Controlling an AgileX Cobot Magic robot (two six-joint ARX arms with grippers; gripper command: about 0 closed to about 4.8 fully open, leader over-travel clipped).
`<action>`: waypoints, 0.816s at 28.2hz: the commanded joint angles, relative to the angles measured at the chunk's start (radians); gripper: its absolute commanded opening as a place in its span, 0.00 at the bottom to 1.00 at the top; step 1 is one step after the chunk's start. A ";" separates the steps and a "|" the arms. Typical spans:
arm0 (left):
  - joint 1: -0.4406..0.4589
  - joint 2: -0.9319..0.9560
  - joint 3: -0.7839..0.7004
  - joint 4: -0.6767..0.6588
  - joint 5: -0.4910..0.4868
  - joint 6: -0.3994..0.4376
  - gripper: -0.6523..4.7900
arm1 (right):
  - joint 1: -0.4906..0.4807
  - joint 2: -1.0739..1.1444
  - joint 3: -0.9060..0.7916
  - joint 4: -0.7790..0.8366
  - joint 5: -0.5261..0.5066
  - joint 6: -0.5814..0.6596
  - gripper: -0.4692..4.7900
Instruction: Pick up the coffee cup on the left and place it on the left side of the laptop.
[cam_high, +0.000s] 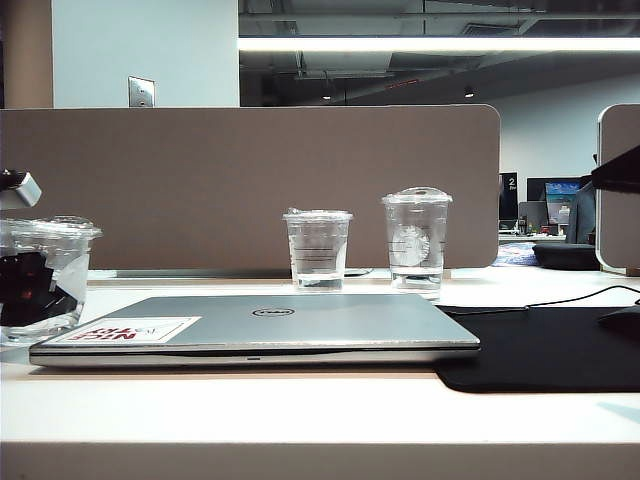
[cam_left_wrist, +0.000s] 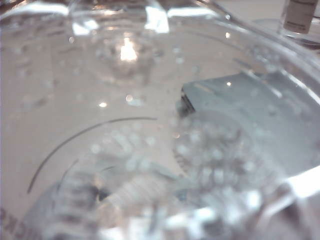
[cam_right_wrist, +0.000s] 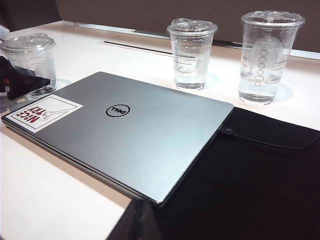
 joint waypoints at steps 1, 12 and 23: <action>0.002 0.003 0.000 -0.017 -0.009 0.008 0.56 | 0.002 0.000 -0.004 0.018 0.001 0.000 0.08; 0.002 0.016 0.011 -0.018 -0.006 0.007 0.59 | 0.002 0.000 -0.004 0.018 0.001 0.000 0.08; 0.002 0.021 0.014 -0.013 0.021 -0.035 1.00 | 0.002 0.000 -0.004 0.018 0.001 0.000 0.08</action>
